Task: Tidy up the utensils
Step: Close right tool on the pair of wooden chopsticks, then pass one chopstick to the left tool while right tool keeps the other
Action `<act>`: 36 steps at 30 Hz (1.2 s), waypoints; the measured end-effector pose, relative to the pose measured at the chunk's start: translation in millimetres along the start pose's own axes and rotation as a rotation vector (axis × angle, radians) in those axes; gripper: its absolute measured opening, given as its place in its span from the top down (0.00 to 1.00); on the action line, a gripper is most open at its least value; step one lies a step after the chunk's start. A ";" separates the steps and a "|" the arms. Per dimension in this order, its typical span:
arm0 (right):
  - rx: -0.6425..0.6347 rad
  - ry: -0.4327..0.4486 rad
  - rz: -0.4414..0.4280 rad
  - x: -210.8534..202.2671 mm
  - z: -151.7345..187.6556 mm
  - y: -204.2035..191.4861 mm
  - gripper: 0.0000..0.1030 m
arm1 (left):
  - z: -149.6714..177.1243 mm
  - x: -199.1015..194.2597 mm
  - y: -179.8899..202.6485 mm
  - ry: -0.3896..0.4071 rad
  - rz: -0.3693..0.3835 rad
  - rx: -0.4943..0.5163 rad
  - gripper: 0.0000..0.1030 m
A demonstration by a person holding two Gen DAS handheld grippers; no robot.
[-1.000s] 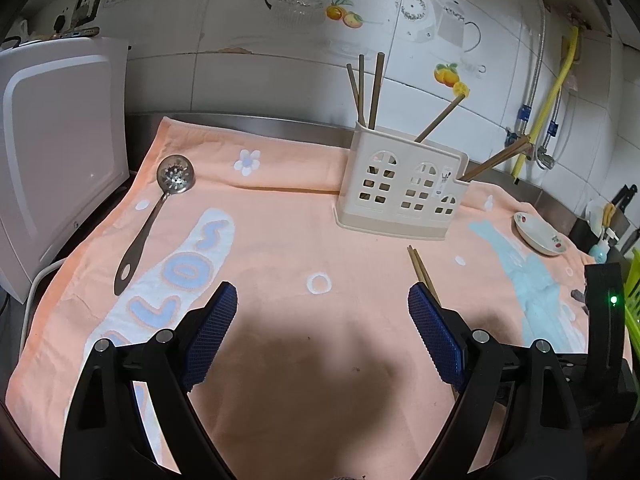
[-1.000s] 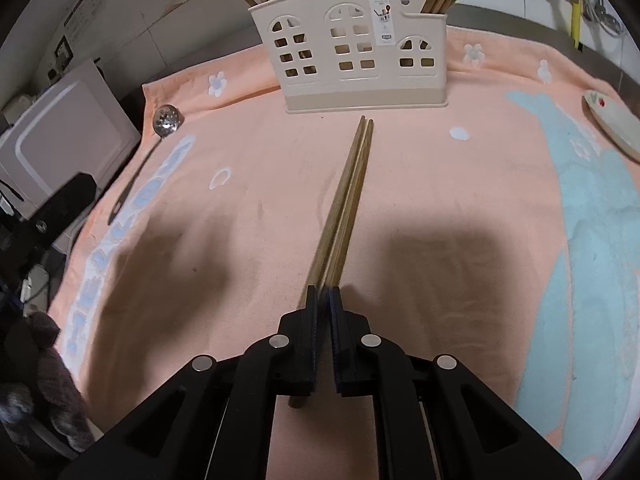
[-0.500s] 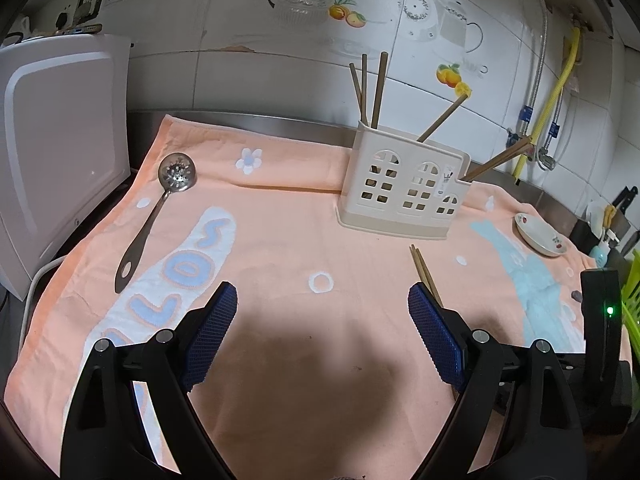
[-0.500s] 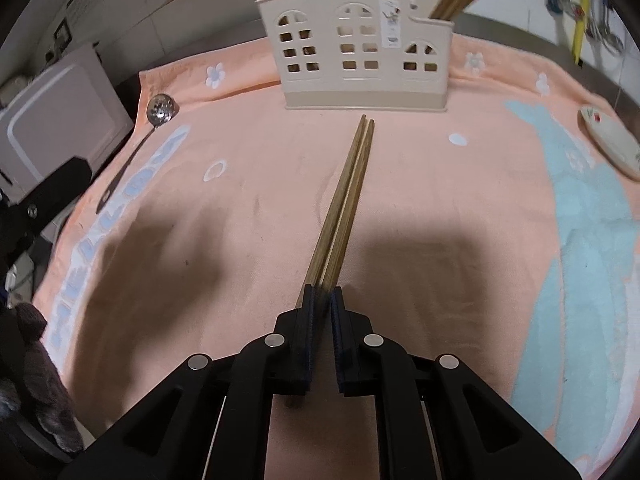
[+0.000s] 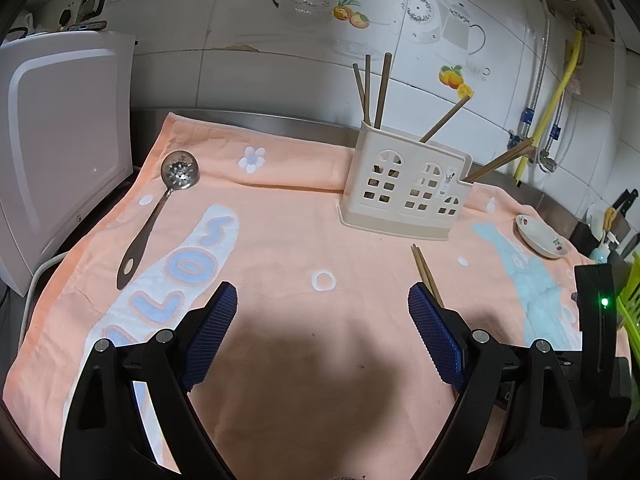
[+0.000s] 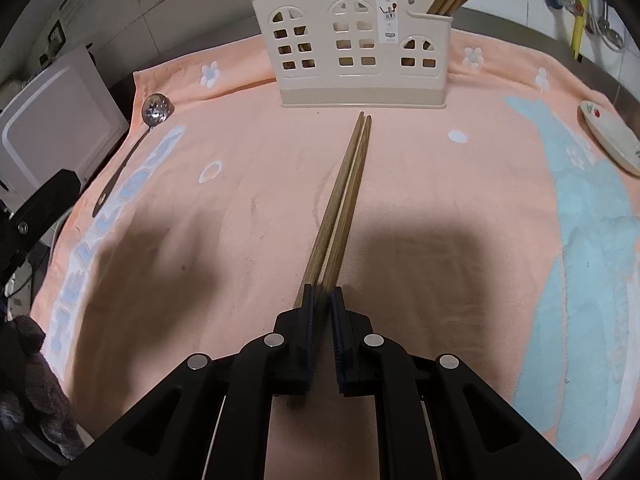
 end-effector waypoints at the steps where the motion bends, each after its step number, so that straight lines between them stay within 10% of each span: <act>1: -0.002 -0.019 -0.007 2.3 1.6 -0.4 0.90 | 0.0 -0.1 0.0 0.001 -0.001 0.001 0.16; 26: 0.002 0.141 0.003 -51.4 4.3 25.9 0.94 | 36.3 15.7 55.6 -0.119 0.127 0.094 0.18; 36: 0.003 0.244 -0.023 -89.4 -7.0 41.4 0.94 | 51.2 46.2 92.0 -0.221 0.181 0.145 0.50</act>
Point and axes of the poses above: each gripper's, at about its wrist camera, not at the fingertips, and x roughly the way its jaws point, y to its right, z to its underside, the point moved 1 cm from there along x, roughly the way its jaws point, and after that the axes turned 4 degrees about -y, right-handed, at the moved point
